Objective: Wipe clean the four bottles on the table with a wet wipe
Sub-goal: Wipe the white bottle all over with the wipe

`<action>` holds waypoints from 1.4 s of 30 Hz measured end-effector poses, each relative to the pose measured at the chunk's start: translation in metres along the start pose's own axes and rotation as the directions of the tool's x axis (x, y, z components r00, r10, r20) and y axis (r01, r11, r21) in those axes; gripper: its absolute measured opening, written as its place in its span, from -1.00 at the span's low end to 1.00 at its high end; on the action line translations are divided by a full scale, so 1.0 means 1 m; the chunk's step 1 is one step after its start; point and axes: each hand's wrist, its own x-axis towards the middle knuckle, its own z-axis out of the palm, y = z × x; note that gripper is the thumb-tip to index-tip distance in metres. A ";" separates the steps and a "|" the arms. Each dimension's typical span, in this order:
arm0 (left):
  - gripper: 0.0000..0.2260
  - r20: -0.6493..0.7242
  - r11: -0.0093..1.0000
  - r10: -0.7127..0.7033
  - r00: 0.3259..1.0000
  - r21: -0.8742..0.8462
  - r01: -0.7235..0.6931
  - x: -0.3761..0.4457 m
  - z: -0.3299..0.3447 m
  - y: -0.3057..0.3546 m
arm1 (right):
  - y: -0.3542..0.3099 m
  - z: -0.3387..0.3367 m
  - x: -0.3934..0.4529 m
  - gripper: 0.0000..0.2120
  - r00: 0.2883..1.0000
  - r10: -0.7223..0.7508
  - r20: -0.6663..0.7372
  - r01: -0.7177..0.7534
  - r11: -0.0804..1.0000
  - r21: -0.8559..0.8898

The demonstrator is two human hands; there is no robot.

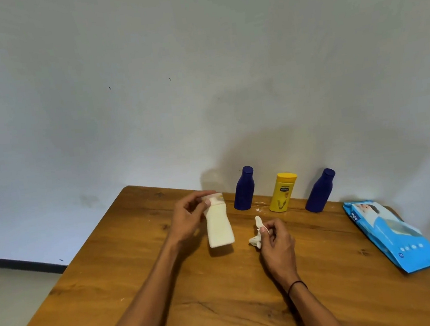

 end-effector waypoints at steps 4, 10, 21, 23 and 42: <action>-0.77 0.072 0.993 0.039 0.997 0.106 -0.046 -0.026 0.007 -0.018 | -0.005 -0.005 -0.005 -0.93 1.000 -0.011 -0.014 0.012 0.997 0.072; -0.76 0.041 0.959 0.078 0.996 0.270 -0.086 -0.034 0.011 -0.033 | -0.013 -0.014 -0.017 -0.79 0.998 -0.056 -0.008 0.057 0.988 0.144; -0.82 0.007 0.984 0.134 0.991 0.114 -0.134 -0.042 0.006 -0.041 | -0.066 -0.035 -0.033 -0.78 0.987 -0.153 0.040 0.131 0.933 0.335; -0.82 0.006 0.981 0.142 0.990 0.130 -0.142 -0.041 0.005 -0.042 | -0.076 -0.039 -0.027 -0.78 0.963 -0.237 0.130 0.196 0.943 0.270; -0.82 0.075 0.982 0.143 0.987 0.113 -0.150 -0.045 0.004 -0.039 | -0.074 -0.048 -0.049 -0.67 0.671 -0.395 0.628 0.606 0.779 -0.158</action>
